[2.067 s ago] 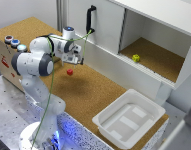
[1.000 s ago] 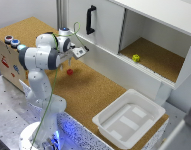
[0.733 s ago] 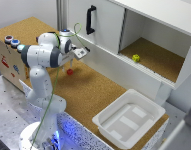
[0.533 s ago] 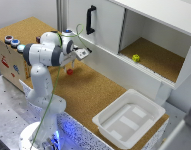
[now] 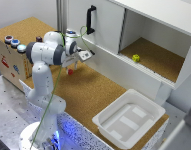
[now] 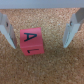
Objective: Go towards the pink block and grasp it
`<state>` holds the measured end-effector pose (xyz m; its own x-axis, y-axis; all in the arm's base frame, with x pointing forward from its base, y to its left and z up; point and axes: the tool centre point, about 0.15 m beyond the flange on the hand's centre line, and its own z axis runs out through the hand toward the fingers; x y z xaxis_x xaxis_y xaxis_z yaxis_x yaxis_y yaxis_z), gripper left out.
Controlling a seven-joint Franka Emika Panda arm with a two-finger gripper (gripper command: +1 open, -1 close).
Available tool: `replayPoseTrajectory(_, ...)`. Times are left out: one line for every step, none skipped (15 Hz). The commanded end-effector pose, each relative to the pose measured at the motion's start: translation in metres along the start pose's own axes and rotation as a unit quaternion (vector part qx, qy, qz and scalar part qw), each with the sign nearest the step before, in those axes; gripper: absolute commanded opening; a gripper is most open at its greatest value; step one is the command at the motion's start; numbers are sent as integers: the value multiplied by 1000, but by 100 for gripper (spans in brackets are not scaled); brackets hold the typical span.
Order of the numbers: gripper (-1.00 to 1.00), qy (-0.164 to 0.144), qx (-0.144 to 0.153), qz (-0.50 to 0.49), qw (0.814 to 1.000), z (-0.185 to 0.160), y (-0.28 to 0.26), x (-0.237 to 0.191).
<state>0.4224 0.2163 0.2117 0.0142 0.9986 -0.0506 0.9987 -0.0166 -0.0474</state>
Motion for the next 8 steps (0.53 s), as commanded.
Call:
replayPoseTrajectory(-100,25,2,17,1000,3,-18,5)
replayPoseTrajectory(-100,21,2,20,1000,5,-20,3)
replayPoseTrajectory(-100,18,2,26,1000,7,-21,-1)
replayPoseTrajectory(-100,15,2,30,999,7,-22,-4)
replayPoseTrajectory(-100,12,1,33,999,7,-23,-7)
replayPoseTrajectory(-100,11,-1,35,999,6,-23,-9)
replayPoseTrajectory(-100,8,-2,39,999,6,-24,-11)
replayPoseTrajectory(-100,8,-4,45,999,4,-24,-13)
